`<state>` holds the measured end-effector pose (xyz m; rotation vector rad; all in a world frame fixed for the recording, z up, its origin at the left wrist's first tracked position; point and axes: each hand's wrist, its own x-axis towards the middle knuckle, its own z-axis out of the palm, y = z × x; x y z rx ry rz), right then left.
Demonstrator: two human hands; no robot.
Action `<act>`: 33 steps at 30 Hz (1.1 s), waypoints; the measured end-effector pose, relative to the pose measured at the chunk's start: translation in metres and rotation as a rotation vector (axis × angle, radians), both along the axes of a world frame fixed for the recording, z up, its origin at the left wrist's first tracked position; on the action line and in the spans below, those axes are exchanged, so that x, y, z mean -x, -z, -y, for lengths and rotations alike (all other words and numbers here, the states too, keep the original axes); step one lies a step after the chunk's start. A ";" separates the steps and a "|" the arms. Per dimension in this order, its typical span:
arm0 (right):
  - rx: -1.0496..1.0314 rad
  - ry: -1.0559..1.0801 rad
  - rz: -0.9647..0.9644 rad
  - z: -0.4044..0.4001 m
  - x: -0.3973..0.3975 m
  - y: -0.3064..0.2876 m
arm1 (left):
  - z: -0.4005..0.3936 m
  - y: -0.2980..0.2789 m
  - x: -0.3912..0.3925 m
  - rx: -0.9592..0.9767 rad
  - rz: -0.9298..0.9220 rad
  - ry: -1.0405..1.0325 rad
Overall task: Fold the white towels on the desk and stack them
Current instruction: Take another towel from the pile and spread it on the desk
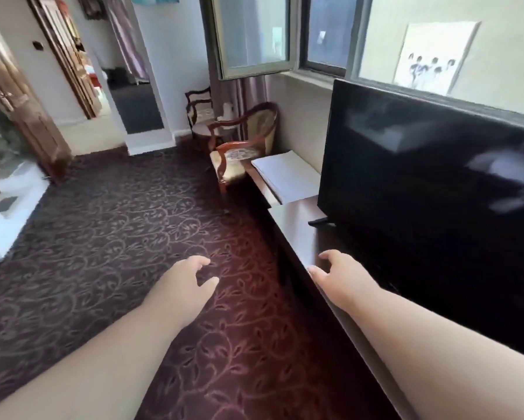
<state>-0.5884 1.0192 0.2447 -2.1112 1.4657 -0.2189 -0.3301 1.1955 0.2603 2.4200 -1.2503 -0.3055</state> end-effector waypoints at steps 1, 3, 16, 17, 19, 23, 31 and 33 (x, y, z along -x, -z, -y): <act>-0.016 0.033 0.009 0.016 -0.013 0.005 | 0.019 0.002 -0.018 -0.016 0.013 0.020; -0.052 0.081 0.013 0.054 -0.042 0.015 | 0.057 0.007 -0.054 -0.039 0.025 0.049; -0.069 -0.119 -0.133 0.366 -0.348 -0.014 | 0.312 -0.023 -0.323 -0.125 0.147 0.028; -0.065 -0.132 -0.136 0.380 -0.370 -0.015 | 0.331 -0.024 -0.339 -0.116 0.139 0.024; -0.087 -0.155 -0.140 0.403 -0.409 -0.008 | 0.366 -0.019 -0.370 -0.093 0.118 0.018; -0.117 -0.221 -0.249 0.450 -0.467 0.022 | 0.435 0.008 -0.437 -0.141 0.098 0.096; -0.182 0.116 -0.351 0.583 -0.508 0.043 | 0.621 0.038 -0.575 -0.246 0.141 0.387; -0.210 0.226 -0.321 0.600 -0.506 0.055 | 0.670 0.045 -0.593 -0.278 0.147 0.455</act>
